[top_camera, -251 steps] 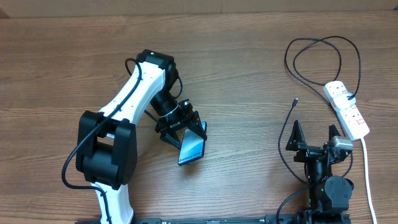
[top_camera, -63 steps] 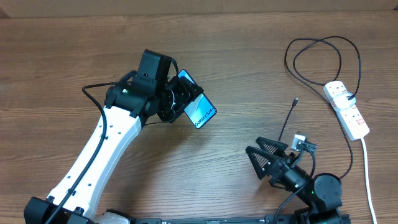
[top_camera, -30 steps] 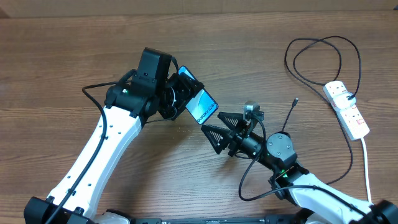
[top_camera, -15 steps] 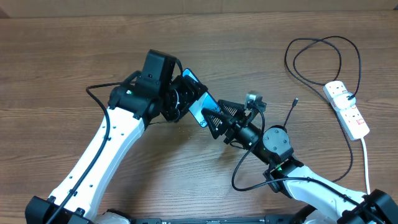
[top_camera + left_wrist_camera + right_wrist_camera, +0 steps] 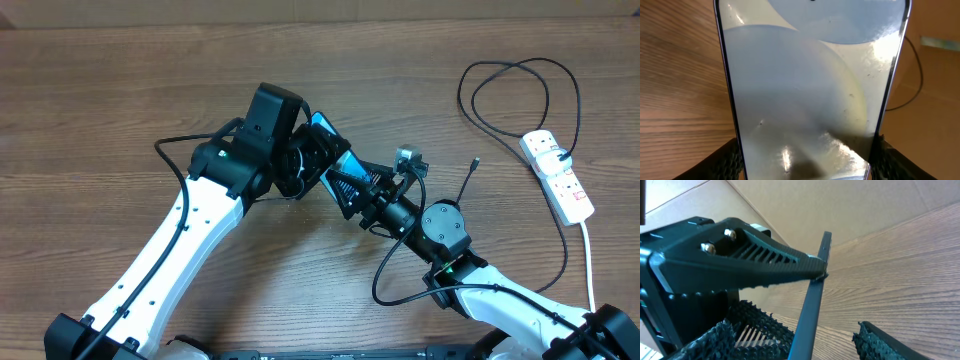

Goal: Plug charger to phone and switch on socket

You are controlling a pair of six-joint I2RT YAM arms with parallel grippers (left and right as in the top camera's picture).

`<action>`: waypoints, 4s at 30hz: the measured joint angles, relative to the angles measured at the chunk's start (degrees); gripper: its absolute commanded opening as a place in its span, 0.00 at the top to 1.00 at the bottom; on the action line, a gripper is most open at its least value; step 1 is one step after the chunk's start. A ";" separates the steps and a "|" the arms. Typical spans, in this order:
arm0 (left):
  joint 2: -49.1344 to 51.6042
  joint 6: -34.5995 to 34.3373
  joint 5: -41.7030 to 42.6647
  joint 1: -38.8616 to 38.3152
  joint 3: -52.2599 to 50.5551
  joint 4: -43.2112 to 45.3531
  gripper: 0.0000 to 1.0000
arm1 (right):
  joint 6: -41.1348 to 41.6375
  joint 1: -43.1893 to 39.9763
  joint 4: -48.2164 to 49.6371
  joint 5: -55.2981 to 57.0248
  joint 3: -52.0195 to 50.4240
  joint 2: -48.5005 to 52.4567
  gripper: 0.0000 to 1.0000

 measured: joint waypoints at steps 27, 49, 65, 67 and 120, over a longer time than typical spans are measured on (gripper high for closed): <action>1.03 -2.27 -2.19 -2.29 0.00 0.87 0.50 | 0.46 1.88 -0.72 2.86 0.00 0.17 0.69; 1.81 -2.40 -2.21 -2.38 0.00 1.29 0.28 | 2.34 1.86 -2.14 5.68 -0.02 0.85 0.91; 2.27 8.46 -2.51 5.55 0.02 0.57 0.00 | 12.52 2.67 -4.35 1.40 0.02 0.81 0.96; 2.19 10.40 -2.49 8.70 0.02 -0.61 0.00 | 16.55 2.03 -9.38 1.11 0.15 0.79 0.96; -10.16 9.68 7.30 20.98 -2.84 -16.92 0.00 | 76.94 0.37 -7.93 -12.11 0.20 0.79 0.96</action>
